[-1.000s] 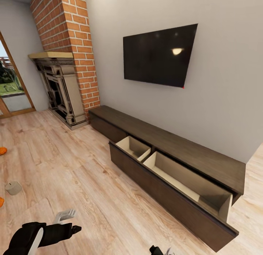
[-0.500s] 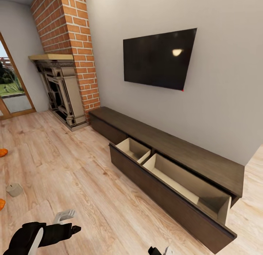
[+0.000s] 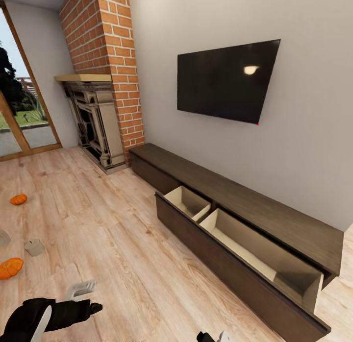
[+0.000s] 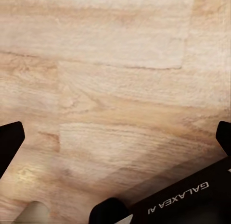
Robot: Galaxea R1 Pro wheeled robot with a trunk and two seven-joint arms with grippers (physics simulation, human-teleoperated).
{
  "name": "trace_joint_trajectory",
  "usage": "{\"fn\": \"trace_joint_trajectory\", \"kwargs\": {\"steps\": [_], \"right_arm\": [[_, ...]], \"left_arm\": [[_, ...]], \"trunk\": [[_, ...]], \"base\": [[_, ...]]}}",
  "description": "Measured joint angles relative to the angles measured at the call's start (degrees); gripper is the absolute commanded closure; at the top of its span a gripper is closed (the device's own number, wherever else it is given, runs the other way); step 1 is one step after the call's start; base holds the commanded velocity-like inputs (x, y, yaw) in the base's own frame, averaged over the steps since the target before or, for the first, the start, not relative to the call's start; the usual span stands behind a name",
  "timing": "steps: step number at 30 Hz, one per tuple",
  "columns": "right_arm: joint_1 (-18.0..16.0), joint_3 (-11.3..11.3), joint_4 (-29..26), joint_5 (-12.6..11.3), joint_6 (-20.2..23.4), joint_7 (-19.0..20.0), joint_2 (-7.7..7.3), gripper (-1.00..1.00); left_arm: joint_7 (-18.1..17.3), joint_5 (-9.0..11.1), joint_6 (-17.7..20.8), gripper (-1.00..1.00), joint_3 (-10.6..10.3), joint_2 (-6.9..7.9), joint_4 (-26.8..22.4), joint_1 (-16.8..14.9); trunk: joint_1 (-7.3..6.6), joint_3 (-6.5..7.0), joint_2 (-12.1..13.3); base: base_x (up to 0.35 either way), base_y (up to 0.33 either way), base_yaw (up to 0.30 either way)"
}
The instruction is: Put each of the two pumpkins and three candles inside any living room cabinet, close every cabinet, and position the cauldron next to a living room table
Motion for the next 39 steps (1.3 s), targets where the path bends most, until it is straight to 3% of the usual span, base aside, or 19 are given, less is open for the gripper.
{"fn": "trace_joint_trajectory", "kwargs": {"steps": [4, 7, 15, 25, 36, 39], "right_arm": [[0.0, 0.0, 0.1, 0.3, -2.2, 0.1, -0.09, -1.0], [0.0, 1.7, 0.3, 0.4, -5.0, 0.2, -0.46, -1.0], [0.0, 3.0, 0.5, 0.5, -5.8, 0.2, -0.43, -1.0], [0.0, 10.0, 0.6, 0.4, -5.8, 0.0, -0.5, -1.0], [0.0, 10.7, 0.6, 0.5, -5.8, 0.0, -0.34, -1.0], [0.0, 10.6, 0.5, 1.8, -5.9, 0.0, -0.34, -1.0]], "left_arm": [[0.1, 0.0, 0.0, -1.0, 0.3, 0.93, 0.1, 0.0], [0.1, 0.0, -0.1, -1.0, 0.3, 1.06, 0.3, 0.0], [1.9, -0.6, -0.1, -1.0, 0.1, 1.03, 1.0, 0.0], [2.5, -0.6, -0.7, -1.0, 0.0, 0.96, 2.9, 0.0], [3.8, -0.7, -3.2, -1.0, 0.0, 1.02, 6.9, 0.0], [4.8, -0.7, -4.3, -1.0, -0.1, 0.95, 7.9, 0.0]], "trunk": [[0.0, 0.0, 0.0], [0.0, 0.0, 0.0], [-1.09, 0.89, 2.0], [-3.29, 2.69, 6.0], [-5.71, 4.66, 10.4], [-6.36, 5.2, 11.6]], "base": [[0.0, 0.0, 0.288], [0.0, 0.0, 0.289], [0.0, 0.0, 0.289], [0.0, 0.0, 0.289], [0.0, 0.0, 0.289], [0.0, 0.0, 0.289]]}}
